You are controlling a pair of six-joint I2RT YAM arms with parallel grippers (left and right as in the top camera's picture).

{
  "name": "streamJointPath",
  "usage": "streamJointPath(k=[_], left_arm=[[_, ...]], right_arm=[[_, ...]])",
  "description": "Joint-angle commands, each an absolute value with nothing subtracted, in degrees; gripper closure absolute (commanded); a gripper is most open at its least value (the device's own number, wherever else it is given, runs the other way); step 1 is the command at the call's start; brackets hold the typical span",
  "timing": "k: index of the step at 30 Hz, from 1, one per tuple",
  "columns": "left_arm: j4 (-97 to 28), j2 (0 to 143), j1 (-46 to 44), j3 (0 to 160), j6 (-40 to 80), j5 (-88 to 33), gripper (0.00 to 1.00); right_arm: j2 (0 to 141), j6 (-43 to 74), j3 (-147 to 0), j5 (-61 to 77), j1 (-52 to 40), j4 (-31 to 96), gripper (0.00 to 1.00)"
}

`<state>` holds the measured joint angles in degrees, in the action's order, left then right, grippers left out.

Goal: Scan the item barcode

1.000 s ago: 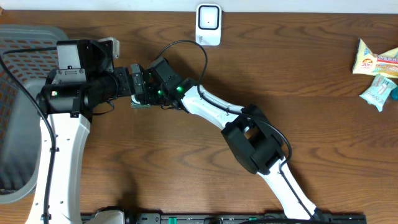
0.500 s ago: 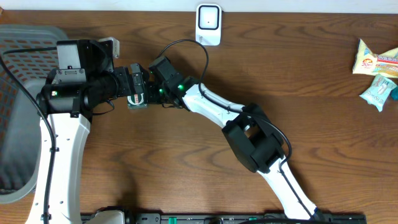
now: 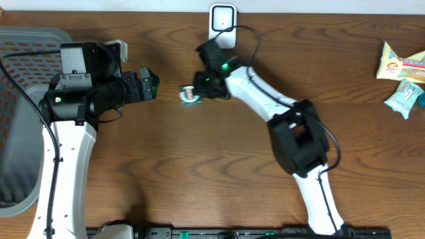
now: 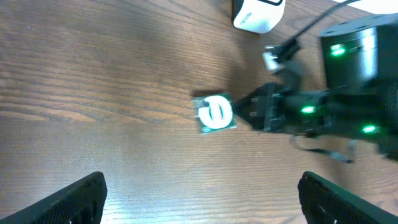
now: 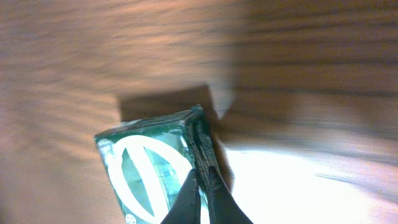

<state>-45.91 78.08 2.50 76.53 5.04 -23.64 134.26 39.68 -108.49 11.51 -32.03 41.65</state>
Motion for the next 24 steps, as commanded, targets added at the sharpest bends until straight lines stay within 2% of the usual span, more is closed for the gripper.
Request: streamJointPath(k=[1,9,11,12,13,14,15,17,24], left_arm=[[-45.9,78.2,2.4,76.6,4.3,-23.2,0.02],[-45.9,78.2,2.4,76.6,4.3,-23.2,0.02],[-45.9,78.2,2.4,76.6,4.3,-23.2,0.02],[-45.9,78.2,2.4,76.6,4.3,-23.2,0.02],[-45.8,78.2,2.4,76.6,4.3,-23.2,0.02],[-45.9,78.2,2.4,76.6,4.3,-23.2,0.02],[-45.8,78.2,2.4,76.6,4.3,-23.2,0.02],[-45.9,78.2,2.4,76.6,4.3,-23.2,0.02],[-45.9,78.2,2.4,76.6,4.3,-23.2,0.02]], right_arm=[[129.8,35.1,-107.8,2.3,-30.9,45.1,0.99],[124.3,30.8,-107.8,-3.9,-30.2,51.1,0.98],[123.7,28.9,-107.8,-2.7,-30.8,49.9,0.84],[123.7,27.6,-107.8,-2.1,-31.3,49.0,0.66],[123.9,26.0,-107.8,-1.7,-32.1,47.8,0.42],[124.2,25.6,-107.8,-1.5,-32.6,47.2,0.28],[124.4,25.6,-107.8,-1.5,-33.1,46.8,0.21],[125.1,25.6,-107.8,-0.3,-34.2,45.6,0.16],[129.7,24.2,-107.8,1.4,-37.7,41.7,0.1]])
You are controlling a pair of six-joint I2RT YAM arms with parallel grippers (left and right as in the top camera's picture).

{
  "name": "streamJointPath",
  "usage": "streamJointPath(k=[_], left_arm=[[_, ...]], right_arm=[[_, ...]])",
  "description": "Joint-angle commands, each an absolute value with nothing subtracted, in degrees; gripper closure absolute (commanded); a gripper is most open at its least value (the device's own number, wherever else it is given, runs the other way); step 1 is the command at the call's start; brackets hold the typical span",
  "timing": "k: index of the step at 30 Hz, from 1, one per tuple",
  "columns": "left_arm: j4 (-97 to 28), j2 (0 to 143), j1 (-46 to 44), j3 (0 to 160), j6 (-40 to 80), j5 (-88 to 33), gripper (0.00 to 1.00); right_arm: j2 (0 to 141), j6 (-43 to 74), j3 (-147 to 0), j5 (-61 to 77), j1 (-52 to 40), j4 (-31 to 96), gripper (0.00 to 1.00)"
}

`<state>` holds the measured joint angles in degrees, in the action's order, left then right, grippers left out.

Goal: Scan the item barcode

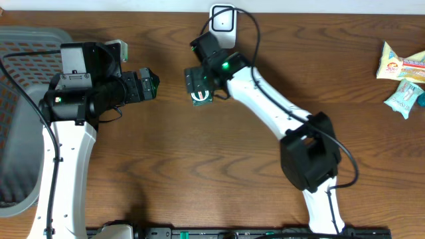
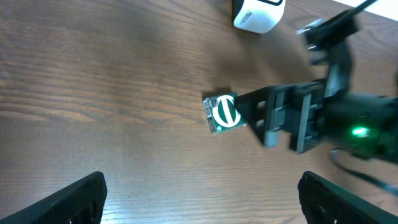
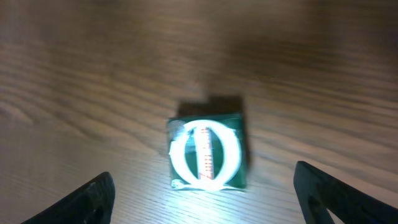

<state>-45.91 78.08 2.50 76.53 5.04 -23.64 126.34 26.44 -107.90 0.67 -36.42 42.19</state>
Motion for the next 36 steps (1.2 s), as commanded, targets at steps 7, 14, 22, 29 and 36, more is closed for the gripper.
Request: streamJointPath(k=[7,14,22,29,36], left_arm=[[-45.9,78.2,2.4,76.6,4.3,-23.2,0.02],[-45.9,78.2,2.4,76.6,4.3,-23.2,0.02],[-45.9,78.2,2.4,76.6,4.3,-23.2,0.02],[-45.9,78.2,2.4,76.6,4.3,-23.2,0.02],[-45.9,78.2,2.4,76.6,4.3,-23.2,0.02]], right_arm=[[132.3,20.9,-107.8,-4.3,-39.4,41.4,0.01],[132.4,20.9,-107.8,-10.0,-40.2,42.1,0.01],[132.4,20.9,-104.8,-8.9,-40.2,39.6,0.08],[132.5,20.6,-101.4,-7.4,-40.4,35.3,0.11],[132.5,20.1,-99.9,-9.2,-40.4,34.1,0.26]])
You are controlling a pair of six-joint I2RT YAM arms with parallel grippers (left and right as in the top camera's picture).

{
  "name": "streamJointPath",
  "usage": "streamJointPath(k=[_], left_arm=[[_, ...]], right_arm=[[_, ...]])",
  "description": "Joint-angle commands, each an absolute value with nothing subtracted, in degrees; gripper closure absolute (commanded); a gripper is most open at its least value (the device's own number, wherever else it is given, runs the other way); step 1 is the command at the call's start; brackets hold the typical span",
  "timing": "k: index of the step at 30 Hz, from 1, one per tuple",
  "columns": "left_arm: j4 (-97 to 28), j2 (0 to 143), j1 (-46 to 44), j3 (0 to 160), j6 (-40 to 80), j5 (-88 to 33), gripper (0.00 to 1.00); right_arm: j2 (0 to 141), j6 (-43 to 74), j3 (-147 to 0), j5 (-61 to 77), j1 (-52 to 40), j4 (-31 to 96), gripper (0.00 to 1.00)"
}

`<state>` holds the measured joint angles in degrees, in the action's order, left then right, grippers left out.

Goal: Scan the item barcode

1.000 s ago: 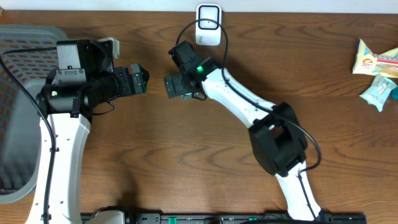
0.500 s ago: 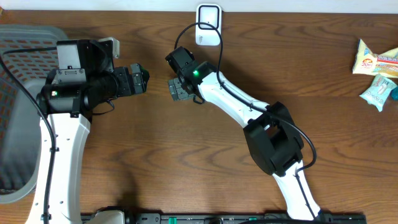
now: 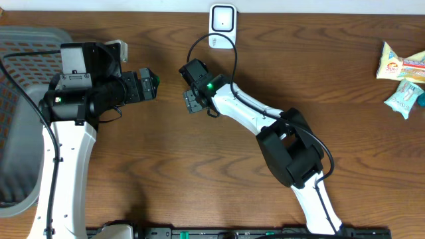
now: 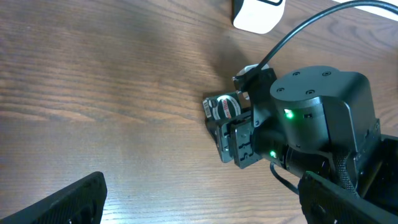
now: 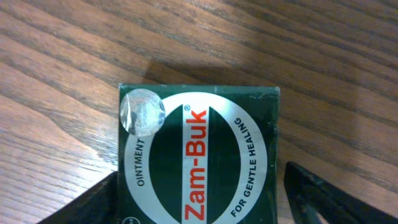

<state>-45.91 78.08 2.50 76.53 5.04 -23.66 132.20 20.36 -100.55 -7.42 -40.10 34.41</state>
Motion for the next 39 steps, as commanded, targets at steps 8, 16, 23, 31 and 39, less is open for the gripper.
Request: streamJointPath(k=[8,16,23,31,39], left_arm=[[-45.9,78.2,2.4,76.6,4.3,-23.2,0.02],[-45.8,78.2,2.4,76.6,4.3,-23.2,0.02],[-45.9,78.2,2.4,76.6,4.3,-23.2,0.02],[-45.9,78.2,2.4,76.6,4.3,-23.2,0.02],[-45.9,78.2,2.4,76.6,4.3,-23.2,0.02]], right_arm=[[132.4,20.1,-100.3,-10.0,-40.4,34.5,0.43],[129.3,20.2,-101.5,-9.9,-40.0,38.1,0.47],[125.0,21.4,-101.5,-2.2,-37.3,41.5,0.48],[124.8,21.3,-101.4,19.9,-29.1,46.3,0.55],[124.9,16.8,-99.1,31.7,-22.7,52.7,0.53]])
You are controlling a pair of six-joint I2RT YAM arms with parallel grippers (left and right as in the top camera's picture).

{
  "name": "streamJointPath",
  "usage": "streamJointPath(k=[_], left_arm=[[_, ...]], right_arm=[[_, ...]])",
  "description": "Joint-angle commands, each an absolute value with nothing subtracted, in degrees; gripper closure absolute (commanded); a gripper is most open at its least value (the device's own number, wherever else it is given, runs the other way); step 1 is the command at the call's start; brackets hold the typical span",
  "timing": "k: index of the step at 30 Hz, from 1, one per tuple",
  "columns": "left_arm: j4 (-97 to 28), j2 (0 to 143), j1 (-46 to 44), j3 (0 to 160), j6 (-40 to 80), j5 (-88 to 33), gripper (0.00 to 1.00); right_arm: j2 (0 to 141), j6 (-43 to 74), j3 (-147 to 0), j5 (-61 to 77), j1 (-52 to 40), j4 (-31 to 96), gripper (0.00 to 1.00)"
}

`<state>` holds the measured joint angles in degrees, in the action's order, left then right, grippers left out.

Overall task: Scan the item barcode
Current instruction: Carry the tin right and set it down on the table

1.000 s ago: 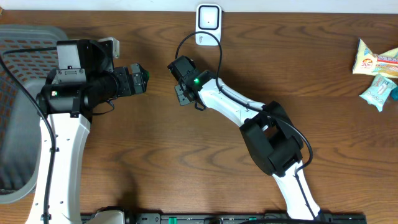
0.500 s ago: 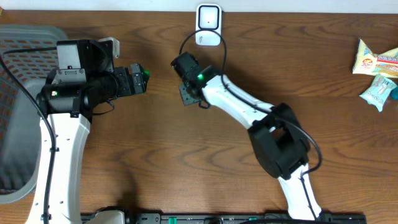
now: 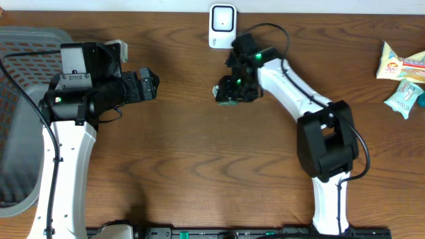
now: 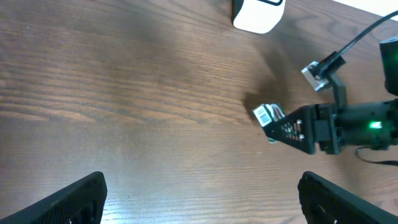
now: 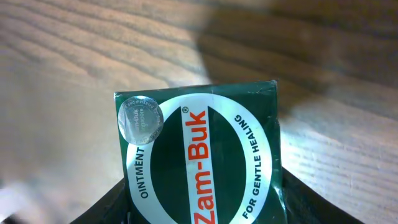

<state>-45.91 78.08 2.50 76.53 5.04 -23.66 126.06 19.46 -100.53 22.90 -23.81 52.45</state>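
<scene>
A small green Zam-Buk box [image 5: 199, 155] fills the right wrist view, with my right gripper [image 5: 199, 208] shut on its two sides. In the overhead view the box [image 3: 226, 93] hangs off the table, a short way in front of the white scanner [image 3: 222, 25]. The left wrist view shows a white barcode label on the box [image 4: 266, 114], turned up and to the left, with the right gripper [image 4: 287, 127] behind it and the scanner [image 4: 258, 14] at the top edge. My left gripper [image 4: 202, 199] stays open over bare wood to the left, holding nothing.
A grey mesh basket [image 3: 20, 99] stands at the left edge. Two snack packets [image 3: 402, 63] [image 3: 405, 98] lie at the far right. The scanner's black cable [image 3: 265, 28] loops over the right arm.
The right gripper, then open astride the box on the table, is now shut on it. Box and gripper are now further right and off the wood, barcode side showing. The left arm is unmoved.
First the right gripper was shut with its tips at the box's edge on the table. Then it was open above the box, then lower with a finger on each side. Now it grips the box off the table, nearer the scanner.
</scene>
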Motion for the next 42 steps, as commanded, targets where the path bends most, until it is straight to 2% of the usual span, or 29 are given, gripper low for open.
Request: streamJointPath(k=[1,8,13,18,21,23,25,39,42], left_arm=[[-45.8,78.2,2.4,76.6,4.3,-23.2,0.02],[-45.9,78.2,2.4,76.6,4.3,-23.2,0.02],[-45.9,78.2,2.4,76.6,4.3,-23.2,0.02],[-45.9,78.2,2.4,76.6,4.3,-23.2,0.02],[-45.9,78.2,2.4,76.6,4.3,-23.2,0.02],[-45.8,78.2,2.4,76.6,4.3,-23.2,0.02],[-45.9,78.2,2.4,76.6,4.3,-23.2,0.02],[-45.9,78.2,2.4,76.6,4.3,-23.2,0.03],[-45.8,78.2,2.4,76.6,4.3,-23.2,0.02]], right_arm=[[124.9,16.8,-98.0,33.4,-22.2,52.2,0.53],[124.9,17.8,-86.9,50.2,-19.0,41.3,0.53],[124.9,20.3,-80.9,55.9,-15.5,35.2,0.51],[124.9,21.0,-80.1,60.9,-10.8,34.4,0.5],[124.9,21.0,-80.1,66.0,-7.7,32.8,0.41],[124.9,21.0,-80.1,67.1,-5.7,32.6,0.31],[124.9,21.0,-80.1,67.7,-4.2,32.7,0.27],[124.7,21.0,-80.2,67.4,-1.9,32.0,0.3],[123.6,23.2,-80.7,62.2,-2.7,32.1,0.29]])
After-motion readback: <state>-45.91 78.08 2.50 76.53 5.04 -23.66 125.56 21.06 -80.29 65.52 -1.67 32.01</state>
